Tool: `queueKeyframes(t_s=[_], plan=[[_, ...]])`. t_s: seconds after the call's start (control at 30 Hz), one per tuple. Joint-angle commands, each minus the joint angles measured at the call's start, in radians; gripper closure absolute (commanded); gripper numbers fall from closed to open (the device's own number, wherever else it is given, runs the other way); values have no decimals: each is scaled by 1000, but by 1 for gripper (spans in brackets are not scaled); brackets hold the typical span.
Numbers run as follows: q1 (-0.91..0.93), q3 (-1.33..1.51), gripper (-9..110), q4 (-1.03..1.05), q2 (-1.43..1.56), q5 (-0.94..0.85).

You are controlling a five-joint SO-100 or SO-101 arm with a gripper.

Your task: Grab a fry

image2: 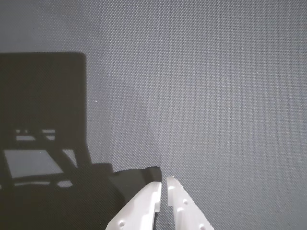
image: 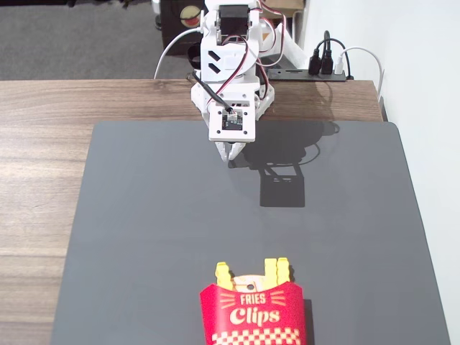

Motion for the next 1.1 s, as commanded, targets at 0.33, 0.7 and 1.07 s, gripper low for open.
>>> queueKeyframes(t_s=[0.33, 0.7, 1.07], plan=[[12, 2, 101, 8, 2, -14], [12, 2, 101, 8, 2, -14], [0, 2, 101, 6, 0, -14]])
